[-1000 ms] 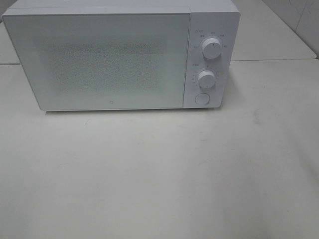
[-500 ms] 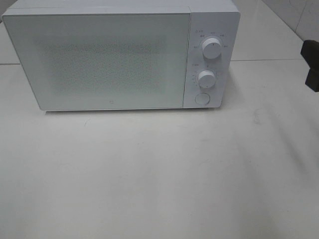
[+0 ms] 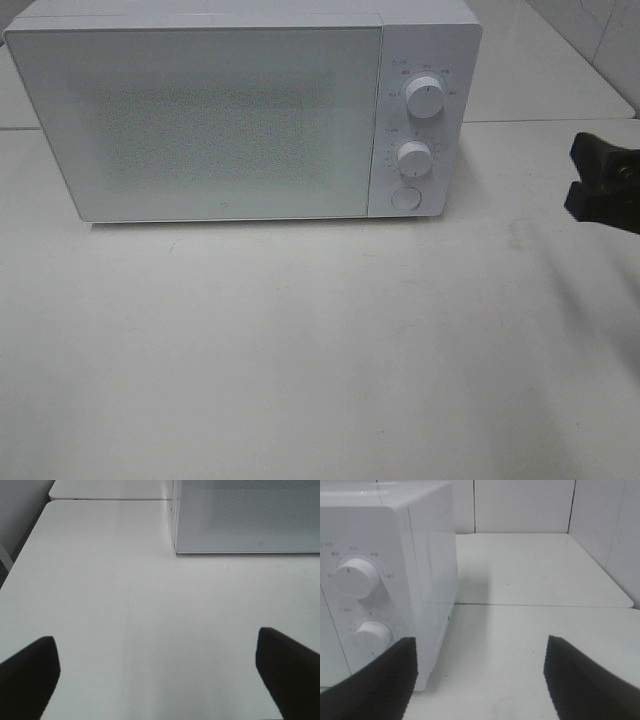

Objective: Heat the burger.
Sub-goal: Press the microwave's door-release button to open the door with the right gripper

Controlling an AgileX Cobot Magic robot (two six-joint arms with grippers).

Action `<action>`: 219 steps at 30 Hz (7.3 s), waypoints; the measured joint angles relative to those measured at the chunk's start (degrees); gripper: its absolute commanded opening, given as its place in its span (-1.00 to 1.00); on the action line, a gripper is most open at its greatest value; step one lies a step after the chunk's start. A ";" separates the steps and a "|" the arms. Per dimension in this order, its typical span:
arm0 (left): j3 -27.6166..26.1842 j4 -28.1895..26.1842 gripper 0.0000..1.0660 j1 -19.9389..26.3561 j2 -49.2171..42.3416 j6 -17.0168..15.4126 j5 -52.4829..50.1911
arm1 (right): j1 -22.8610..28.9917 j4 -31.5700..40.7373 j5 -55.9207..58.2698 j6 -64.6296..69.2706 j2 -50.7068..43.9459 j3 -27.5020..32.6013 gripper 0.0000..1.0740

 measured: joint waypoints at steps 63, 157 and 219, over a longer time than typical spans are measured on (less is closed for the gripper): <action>0.00 0.00 0.88 0.00 0.00 0.00 0.00 | 32.89 31.68 -6.65 41.54 25.32 -11.97 -0.35; 0.00 0.00 0.88 0.00 0.00 0.00 0.00 | 21.60 31.46 4.41 82.05 47.44 -38.67 -1.00; 0.00 0.00 0.88 0.00 0.00 0.00 0.00 | 22.29 42.91 6.25 78.38 51.57 -47.44 -1.00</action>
